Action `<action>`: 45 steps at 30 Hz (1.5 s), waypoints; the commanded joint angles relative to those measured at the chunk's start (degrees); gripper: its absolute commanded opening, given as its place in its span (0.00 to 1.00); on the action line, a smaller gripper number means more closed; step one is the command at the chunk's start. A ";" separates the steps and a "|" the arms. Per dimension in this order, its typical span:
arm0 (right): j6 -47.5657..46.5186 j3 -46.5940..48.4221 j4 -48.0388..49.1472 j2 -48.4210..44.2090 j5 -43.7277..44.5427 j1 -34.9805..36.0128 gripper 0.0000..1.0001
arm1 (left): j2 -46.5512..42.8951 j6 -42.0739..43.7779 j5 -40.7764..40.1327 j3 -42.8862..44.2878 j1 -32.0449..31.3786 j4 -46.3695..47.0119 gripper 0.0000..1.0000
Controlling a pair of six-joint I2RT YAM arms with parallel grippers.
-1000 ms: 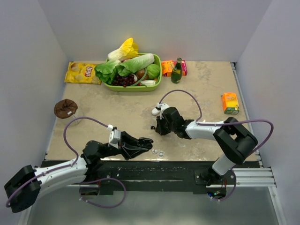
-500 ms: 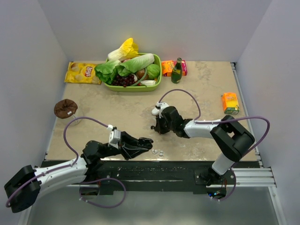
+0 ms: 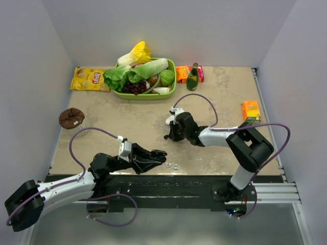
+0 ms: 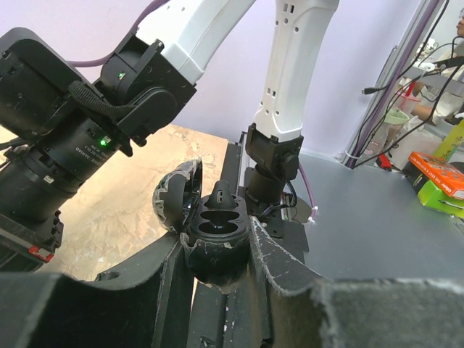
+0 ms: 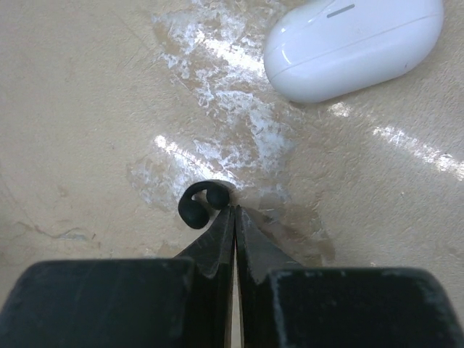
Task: Insert the wireless bluetooth earbuds into the charging case
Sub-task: Pick up the earbud from the center of the board.
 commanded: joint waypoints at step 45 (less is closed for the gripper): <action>-3.17 4.39 0.31 0.21 -5.67 1.77 0.53 | 1.11 1.41 0.40 -2.98 -0.07 3.22 0.00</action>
